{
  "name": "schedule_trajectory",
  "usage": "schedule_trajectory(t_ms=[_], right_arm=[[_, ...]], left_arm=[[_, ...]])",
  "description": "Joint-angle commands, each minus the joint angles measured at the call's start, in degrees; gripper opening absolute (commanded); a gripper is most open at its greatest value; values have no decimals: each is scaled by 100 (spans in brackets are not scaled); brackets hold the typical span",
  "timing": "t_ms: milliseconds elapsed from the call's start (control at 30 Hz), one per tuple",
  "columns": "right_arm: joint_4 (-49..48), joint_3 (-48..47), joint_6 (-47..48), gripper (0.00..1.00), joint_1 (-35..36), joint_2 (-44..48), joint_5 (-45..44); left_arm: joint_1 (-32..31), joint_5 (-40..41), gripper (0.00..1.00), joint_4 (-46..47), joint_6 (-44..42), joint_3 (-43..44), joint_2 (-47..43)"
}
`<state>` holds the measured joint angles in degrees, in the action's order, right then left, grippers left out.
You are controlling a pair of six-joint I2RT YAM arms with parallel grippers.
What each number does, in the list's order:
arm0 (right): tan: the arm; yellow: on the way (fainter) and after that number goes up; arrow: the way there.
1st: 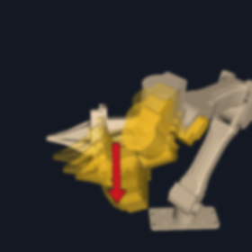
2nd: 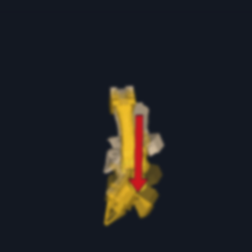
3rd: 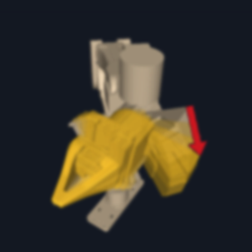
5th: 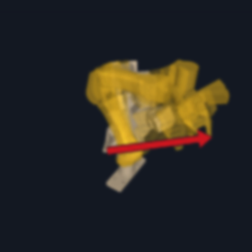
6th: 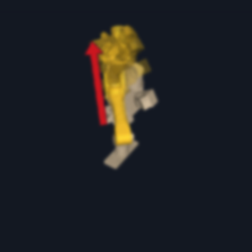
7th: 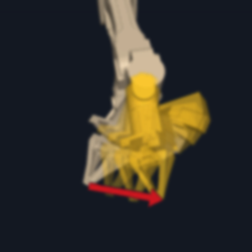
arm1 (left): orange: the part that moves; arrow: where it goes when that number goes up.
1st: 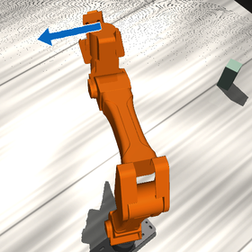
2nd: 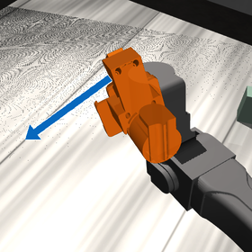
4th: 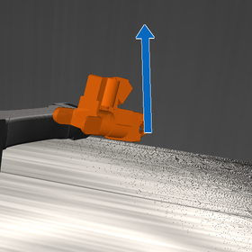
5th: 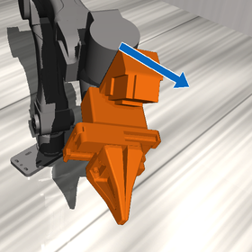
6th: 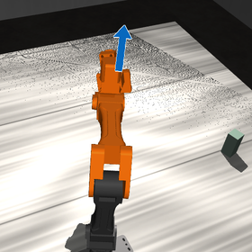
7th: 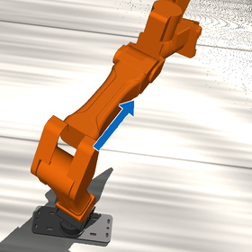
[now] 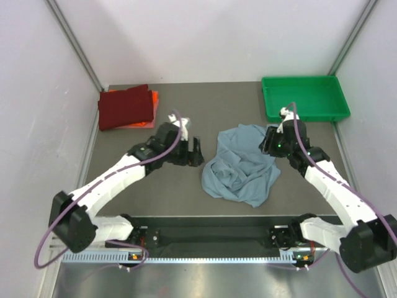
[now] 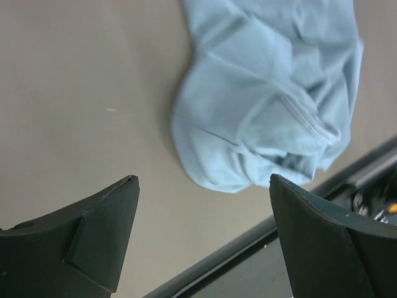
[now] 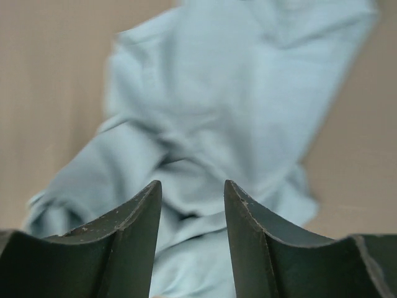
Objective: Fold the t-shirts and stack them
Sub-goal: Move the tshirt to the center of the board
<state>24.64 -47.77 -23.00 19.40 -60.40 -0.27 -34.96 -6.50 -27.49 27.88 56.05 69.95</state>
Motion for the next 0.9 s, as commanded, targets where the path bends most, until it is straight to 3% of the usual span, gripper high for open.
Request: schedule_trajectory(t_ms=[0,367,433,467,500,633,767,867], right_arm=[[-152,-127,-80,45,-506,-270,-44],[-364,329,-152,46,-824,-218,353],[-372,356,-126,46,-832,-174,379],[-390,365,-134,46,-832,-174,396],[-416,365,-117,46,-832,-165,457],[-504,391,-143,46,-832,-209,660],[-978,663,-221,45,-824,-279,906],[-1058,698,-388,43,-789,-472,1020]], left_arm=[[-581,-1,90,734,-335,440,421],[-1206,-272,91,1281,-547,1171,2171],[-1232,-360,80,1281,-468,1215,2347],[-1232,-291,69,1194,-424,1224,2356],[-1232,-142,37,1071,-328,1233,2356],[-1032,1114,3,43,-82,1286,2050],[-329,1844,0,-398,209,585,1443],[339,1828,3,-670,288,258,1214]])
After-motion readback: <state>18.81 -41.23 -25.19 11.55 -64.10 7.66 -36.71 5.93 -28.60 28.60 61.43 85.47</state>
